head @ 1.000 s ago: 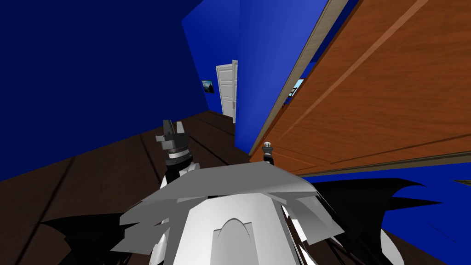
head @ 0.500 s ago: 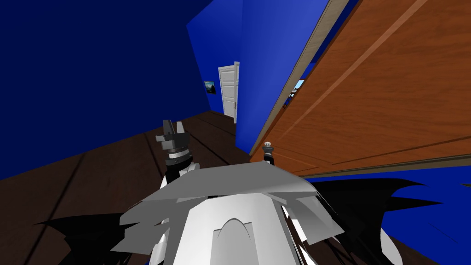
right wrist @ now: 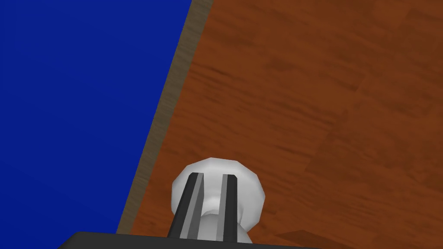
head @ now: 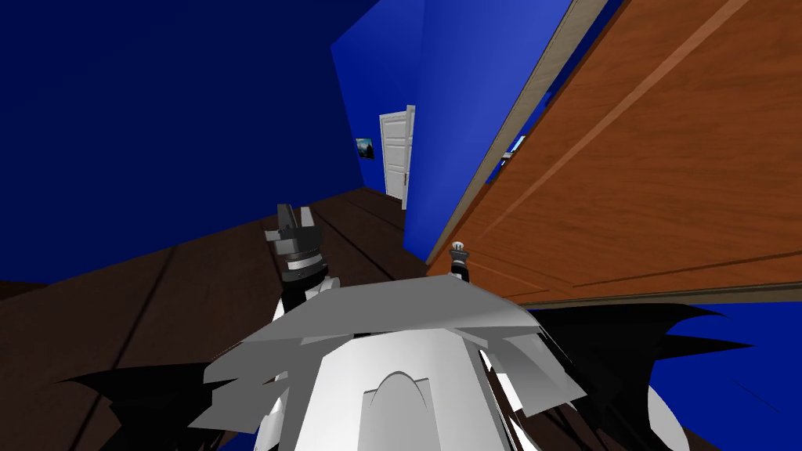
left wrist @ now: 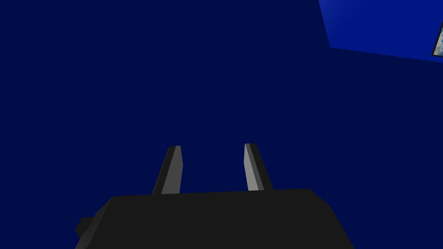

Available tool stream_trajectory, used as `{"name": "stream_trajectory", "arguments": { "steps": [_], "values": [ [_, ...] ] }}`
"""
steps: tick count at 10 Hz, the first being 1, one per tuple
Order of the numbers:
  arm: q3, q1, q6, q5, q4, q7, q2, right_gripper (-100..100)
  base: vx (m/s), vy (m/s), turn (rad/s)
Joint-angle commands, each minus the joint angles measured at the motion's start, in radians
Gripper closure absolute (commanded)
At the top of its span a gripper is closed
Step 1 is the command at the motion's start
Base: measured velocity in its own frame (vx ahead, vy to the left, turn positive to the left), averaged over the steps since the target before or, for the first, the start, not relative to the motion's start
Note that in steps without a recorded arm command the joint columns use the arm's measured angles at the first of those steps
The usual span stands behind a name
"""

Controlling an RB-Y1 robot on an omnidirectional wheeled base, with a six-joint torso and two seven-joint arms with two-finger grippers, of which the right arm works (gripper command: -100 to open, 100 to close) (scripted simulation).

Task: Pull the door open

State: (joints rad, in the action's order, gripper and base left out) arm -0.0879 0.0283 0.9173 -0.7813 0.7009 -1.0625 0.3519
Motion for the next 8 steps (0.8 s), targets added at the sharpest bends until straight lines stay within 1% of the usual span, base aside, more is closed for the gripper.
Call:
{"name": "stream_trajectory", "arguments": {
  "steps": [1,2,3,4,5,6,7,8],
  "values": [
    [-0.002,0.023,-0.01,-0.015,-0.012,-0.03,0.001,100,-0.047,-0.006,0.079],
    [-0.002,0.023,-0.01,-0.015,-0.012,-0.03,0.001,100,-0.012,0.009,0.002],
    [-0.006,0.023,-0.008,-0.048,-0.016,-0.084,0.01,100,-0.05,0.012,0.19],
    [-0.006,0.023,-0.008,-0.048,-0.016,-0.085,0.01,100,-0.066,-0.001,0.12],
    [-0.01,0.023,-0.006,-0.079,-0.02,-0.138,0.018,100,-0.09,0.001,0.173],
    [-0.01,0.023,-0.006,-0.079,-0.02,-0.138,0.018,100,-0.079,-0.014,0.108],
    [-0.014,0.011,-0.006,-0.085,0.008,-0.147,0.025,-100,-0.132,0.034,0.043],
    [-0.02,0.015,-0.009,-0.094,0.017,-0.163,0.022,-100,-0.161,0.084,0.0]
  ]
}}
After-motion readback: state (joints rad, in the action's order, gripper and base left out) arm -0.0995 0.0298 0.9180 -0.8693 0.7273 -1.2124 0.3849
